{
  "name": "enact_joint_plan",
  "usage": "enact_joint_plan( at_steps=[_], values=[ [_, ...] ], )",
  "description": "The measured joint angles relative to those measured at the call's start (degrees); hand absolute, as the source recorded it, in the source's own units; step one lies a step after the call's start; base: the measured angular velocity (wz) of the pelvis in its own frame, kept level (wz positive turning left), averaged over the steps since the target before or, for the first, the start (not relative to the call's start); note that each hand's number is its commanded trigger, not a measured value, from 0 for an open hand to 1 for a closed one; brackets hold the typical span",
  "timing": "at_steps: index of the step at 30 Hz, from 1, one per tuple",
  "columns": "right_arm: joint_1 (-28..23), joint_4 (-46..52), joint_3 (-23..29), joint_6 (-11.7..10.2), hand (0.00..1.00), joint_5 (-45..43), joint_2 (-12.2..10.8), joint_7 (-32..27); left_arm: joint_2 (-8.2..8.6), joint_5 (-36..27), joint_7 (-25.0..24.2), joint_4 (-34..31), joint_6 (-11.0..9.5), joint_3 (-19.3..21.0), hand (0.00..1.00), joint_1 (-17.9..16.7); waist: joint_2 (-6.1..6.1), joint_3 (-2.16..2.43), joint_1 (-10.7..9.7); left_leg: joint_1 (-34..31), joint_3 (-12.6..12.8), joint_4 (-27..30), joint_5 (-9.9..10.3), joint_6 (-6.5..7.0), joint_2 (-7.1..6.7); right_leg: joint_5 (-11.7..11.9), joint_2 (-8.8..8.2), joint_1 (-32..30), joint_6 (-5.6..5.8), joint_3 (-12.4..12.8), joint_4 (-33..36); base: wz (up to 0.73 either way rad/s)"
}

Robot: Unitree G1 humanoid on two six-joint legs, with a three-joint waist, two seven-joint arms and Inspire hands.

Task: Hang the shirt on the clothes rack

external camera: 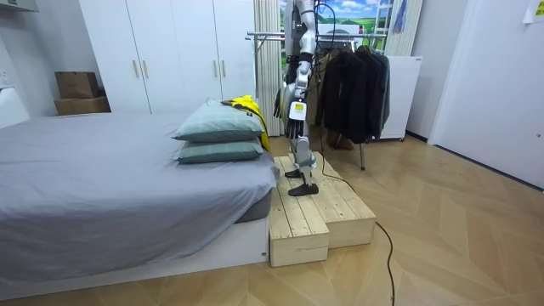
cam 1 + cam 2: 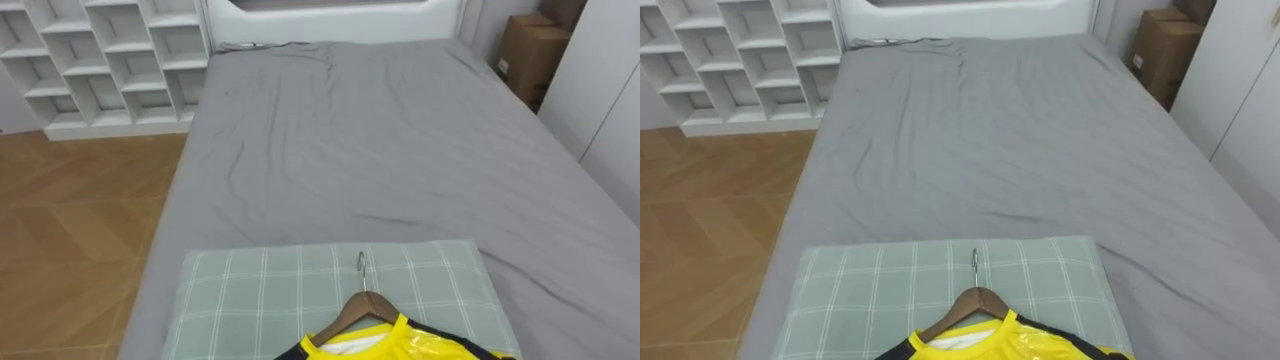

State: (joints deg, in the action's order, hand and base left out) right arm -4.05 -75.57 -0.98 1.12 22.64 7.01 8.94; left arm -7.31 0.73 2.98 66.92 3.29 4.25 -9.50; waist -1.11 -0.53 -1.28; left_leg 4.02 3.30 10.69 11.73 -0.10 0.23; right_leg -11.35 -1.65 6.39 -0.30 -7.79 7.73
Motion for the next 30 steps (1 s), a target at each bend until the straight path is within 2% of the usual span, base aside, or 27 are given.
enact_joint_plan(
  at_steps=[1, 2, 7, 8, 9, 13, 20, 30],
  values=[
    [-0.1, 0.0, 0.0, 0.0, 0.00, 0.0, 0.0, 0.0, 0.01, 0.0, 0.0, 0.0, 0.0, 0.0, 0.00, -0.1, -0.15, -0.23, 0.2, 0.4, 0.7, -0.2, 0.0, 0.00, 0.09, 0.0, 0.04, 0.2, 0.00, 0.5, 0.0, -0.18],
    [-0.1, 0.0, 0.0, 0.0, 0.00, -0.1, 0.0, 0.0, 0.00, 0.0, 0.0, 0.0, 0.0, 0.0, 0.00, -0.2, -0.10, -0.26, 0.3, 0.7, 1.3, -0.3, 0.0, 0.00, 0.17, 0.0, 0.10, 0.2, 0.00, 1.0, 0.0, -0.20],
    [0.1, 0.1, 0.0, -0.3, 0.00, -0.3, 0.0, 0.0, 0.00, 0.0, 0.0, -0.1, -0.1, 0.0, 0.00, 0.0, -0.05, -0.21, 0.0, 0.6, 1.6, -0.3, 0.2, 0.21, 0.10, 0.0, 0.07, 0.1, 0.01, 1.5, 0.0, -0.06],
    [0.1, 0.1, 0.0, -0.3, 0.00, -0.3, 0.0, -0.1, -0.01, 0.0, 0.0, -0.1, -0.3, 0.0, 0.00, 0.0, 0.09, 0.01, 0.0, 0.6, 1.6, -0.3, 0.2, 0.22, 0.06, 0.0, 0.04, 0.1, 0.02, 1.5, 0.1, 0.00],
    [0.1, 0.0, 0.0, -0.4, 0.00, -0.3, 0.0, -0.1, -0.01, 0.0, 0.1, -0.1, -0.7, 0.0, 0.00, -0.1, -0.22, -0.07, 0.0, 0.6, 1.6, -0.3, 0.2, 0.22, 0.04, 0.0, 0.02, 0.0, 0.02, 1.5, 0.1, 0.00],
    [0.1, 0.0, 0.0, -0.4, 0.00, -0.4, 0.0, -0.1, -0.04, 0.0, 0.3, -0.1, -1.2, 0.0, 0.00, -0.1, -0.10, 0.14, 0.1, 0.6, 1.6, -0.2, 0.2, 0.22, 0.06, 0.0, 0.03, 0.1, 0.02, 1.5, 0.1, 0.00],
    [0.2, 0.0, -0.3, -0.6, 0.00, -0.6, 0.0, -0.1, -0.08, 0.0, 0.5, -0.1, -1.3, 0.0, 0.00, -0.1, -0.40, -0.11, 0.1, 0.6, 1.6, -0.2, 0.2, 0.22, 0.07, 0.0, 0.05, 0.1, 0.02, 1.5, 0.0, 0.00],
    [0.0, 0.1, -1.2, -0.6, 0.00, -0.7, -0.1, -0.1, -0.04, 0.3, 6.0, -0.7, -2.6, 0.4, 0.00, -0.1, -1.01, 0.17, 0.2, 0.8, 1.5, -0.2, 0.2, 0.22, 0.08, 0.0, 0.07, 0.1, 0.02, 1.5, 0.1, 0.00]
  ],
)
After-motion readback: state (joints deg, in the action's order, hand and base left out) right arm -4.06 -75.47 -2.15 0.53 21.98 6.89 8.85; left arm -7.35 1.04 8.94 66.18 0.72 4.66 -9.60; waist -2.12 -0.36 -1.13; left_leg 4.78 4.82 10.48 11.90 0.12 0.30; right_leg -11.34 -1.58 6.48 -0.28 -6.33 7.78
